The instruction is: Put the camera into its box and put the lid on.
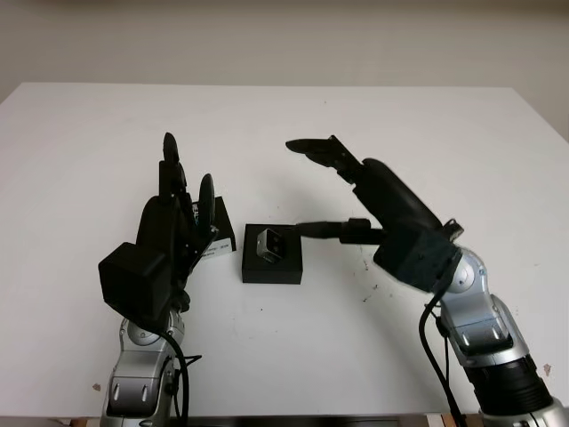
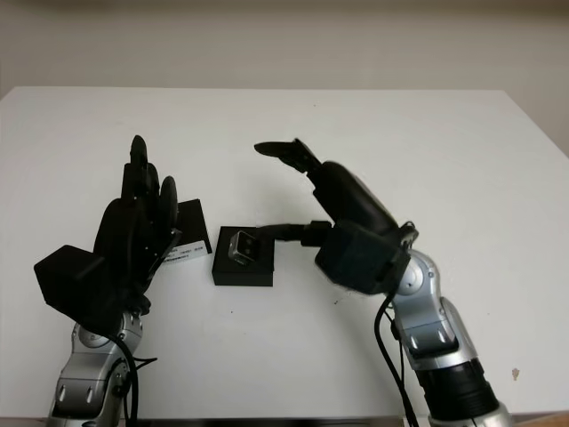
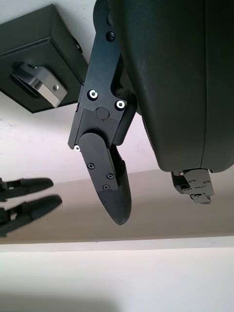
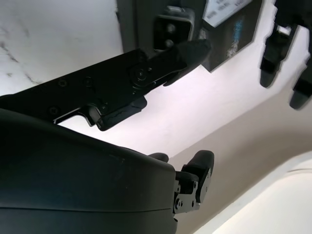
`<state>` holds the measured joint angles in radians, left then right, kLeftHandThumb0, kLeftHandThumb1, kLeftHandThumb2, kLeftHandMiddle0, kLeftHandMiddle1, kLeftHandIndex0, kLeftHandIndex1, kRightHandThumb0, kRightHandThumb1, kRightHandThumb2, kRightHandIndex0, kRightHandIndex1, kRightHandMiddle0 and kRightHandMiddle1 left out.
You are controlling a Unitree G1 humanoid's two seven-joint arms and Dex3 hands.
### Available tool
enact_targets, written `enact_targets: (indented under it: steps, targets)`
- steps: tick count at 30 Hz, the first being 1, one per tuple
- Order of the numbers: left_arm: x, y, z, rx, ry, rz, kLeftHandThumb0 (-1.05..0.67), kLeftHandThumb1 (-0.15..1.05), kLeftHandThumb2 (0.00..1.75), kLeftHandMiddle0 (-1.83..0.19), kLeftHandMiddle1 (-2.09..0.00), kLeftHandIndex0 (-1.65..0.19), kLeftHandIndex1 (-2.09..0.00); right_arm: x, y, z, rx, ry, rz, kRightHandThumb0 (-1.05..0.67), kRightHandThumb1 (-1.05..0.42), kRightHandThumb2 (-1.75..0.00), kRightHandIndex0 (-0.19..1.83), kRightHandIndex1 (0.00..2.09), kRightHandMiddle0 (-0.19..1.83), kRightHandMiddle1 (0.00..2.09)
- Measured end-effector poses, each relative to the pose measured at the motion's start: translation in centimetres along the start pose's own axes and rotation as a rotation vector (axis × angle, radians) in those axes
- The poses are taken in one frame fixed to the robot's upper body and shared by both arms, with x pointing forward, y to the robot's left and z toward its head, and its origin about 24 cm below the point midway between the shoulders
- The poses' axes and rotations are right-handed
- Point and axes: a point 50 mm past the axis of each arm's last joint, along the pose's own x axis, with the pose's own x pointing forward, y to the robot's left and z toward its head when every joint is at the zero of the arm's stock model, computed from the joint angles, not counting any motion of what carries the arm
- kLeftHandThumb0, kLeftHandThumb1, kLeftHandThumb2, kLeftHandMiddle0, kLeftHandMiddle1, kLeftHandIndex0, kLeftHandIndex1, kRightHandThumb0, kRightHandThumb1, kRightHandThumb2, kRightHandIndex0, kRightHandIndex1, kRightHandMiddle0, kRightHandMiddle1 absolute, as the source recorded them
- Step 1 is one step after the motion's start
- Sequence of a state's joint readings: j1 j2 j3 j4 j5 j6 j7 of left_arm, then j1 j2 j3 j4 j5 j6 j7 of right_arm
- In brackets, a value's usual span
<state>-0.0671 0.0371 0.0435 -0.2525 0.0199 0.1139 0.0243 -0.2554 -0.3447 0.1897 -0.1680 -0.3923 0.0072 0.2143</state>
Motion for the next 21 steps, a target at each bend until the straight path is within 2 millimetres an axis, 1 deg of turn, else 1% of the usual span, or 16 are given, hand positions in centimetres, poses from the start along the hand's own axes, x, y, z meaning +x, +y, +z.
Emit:
enact_targets:
  steps: [6, 14, 21]
  targets:
    - [0.0, 0.0, 0.0, -0.002, 0.003, -0.010, -0.57, 1.05, 0.64, 0.19, -0.05, 0.19, -0.03, -0.8, 2.1, 0.1, -0.018, 0.030, -0.005, -0.71, -0.93, -0.06, 0.08, 0.31, 0.03, 0.72]
    - [0.0, 0.0, -0.1, -0.002, 0.008, -0.011, -0.58, 1.05, 0.64, 0.19, -0.04, 0.19, -0.04, -0.9, 3.7, 0.6, 0.007, 0.033, -0.033, -0.70, -0.94, -0.06, 0.08, 0.26, 0.01, 0.75]
    - [0.0, 0.0, -0.1, -0.001, 0.008, -0.010, -0.57, 1.05, 0.65, 0.19, -0.04, 0.19, -0.04, -0.5, 4.9, 0.8, 0.002, 0.059, -0.031, -0.69, -0.95, -0.05, 0.09, 0.23, -0.06, 0.99]
